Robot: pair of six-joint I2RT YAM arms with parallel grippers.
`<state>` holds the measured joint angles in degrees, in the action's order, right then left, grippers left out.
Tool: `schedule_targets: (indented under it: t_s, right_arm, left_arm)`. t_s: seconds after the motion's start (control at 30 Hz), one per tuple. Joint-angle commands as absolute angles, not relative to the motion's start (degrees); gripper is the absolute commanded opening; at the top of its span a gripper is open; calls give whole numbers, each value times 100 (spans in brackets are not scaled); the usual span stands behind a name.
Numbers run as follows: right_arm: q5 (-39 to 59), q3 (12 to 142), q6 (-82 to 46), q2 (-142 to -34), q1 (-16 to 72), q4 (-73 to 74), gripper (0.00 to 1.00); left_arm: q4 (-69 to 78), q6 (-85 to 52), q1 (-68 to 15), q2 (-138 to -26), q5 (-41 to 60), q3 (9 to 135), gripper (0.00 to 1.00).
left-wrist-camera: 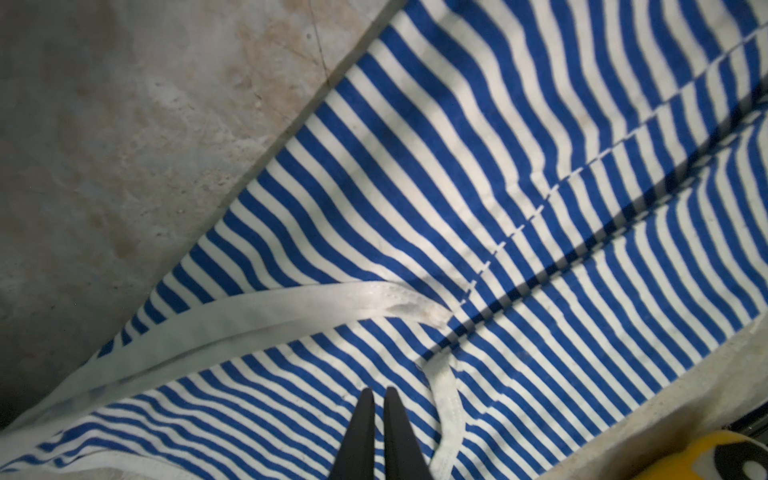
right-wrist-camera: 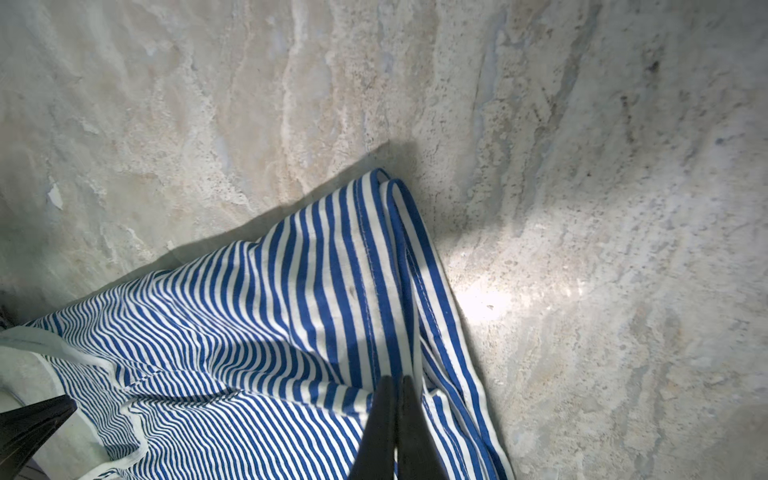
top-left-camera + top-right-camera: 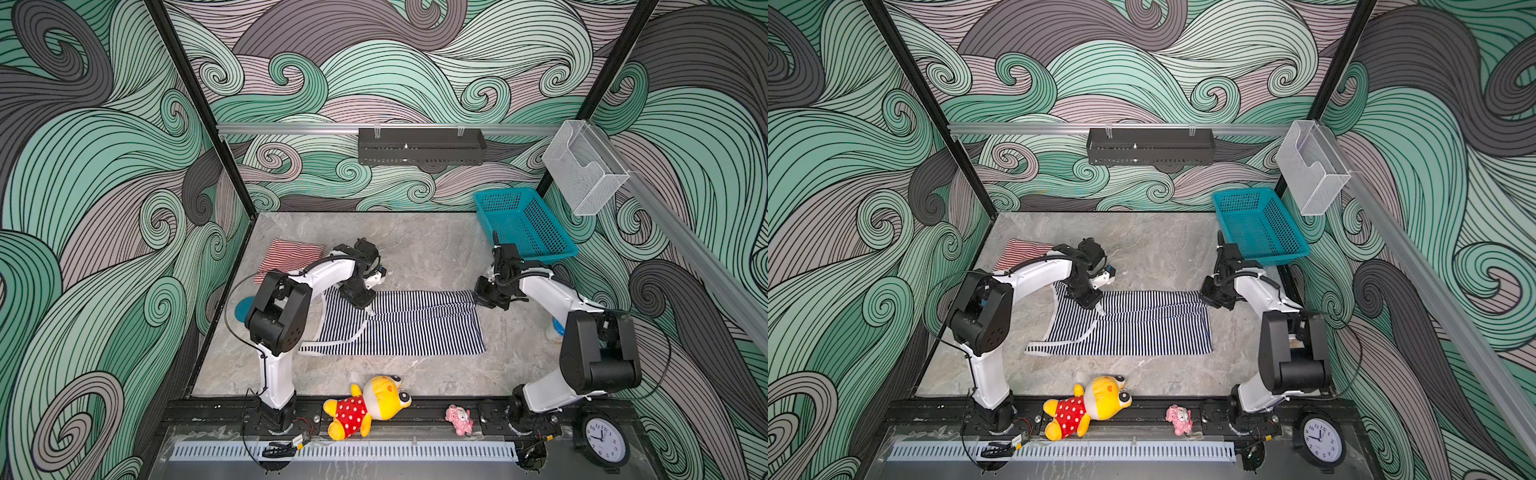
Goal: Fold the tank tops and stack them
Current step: 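Fold the far edge toward the robot with both grippers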
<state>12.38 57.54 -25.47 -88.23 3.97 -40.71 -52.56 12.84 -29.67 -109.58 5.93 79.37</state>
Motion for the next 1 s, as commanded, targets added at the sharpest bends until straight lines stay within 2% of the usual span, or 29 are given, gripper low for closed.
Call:
schedule_targets:
  t_s: [0.0,0.13,0.53,0.73,0.97]
  right_arm:
    - [1000,5586,-2441,-8728,435,-4252,0]
    - [996,5414,-2410,-8706,489,-4237,0]
    - [684,5027,-2463,-8835,663,-4152,0]
    - [710,5078,-2503,-8935,668,-4092,0]
    - [809,5123,-2536,-9021,668,-4020,0]
  left_arm:
    - [-5221,1362,-2946,-10911,439,7986,12]
    - [-5272,1358,-2945,-11015,448,8033,14]
    - [-5362,1295,-2977,-11058,1151,7986,40]
    - [-5124,1247,-3129,-11056,1218,7916,42]
    - [-4754,1376,-3650,-11221,245,7918,42]
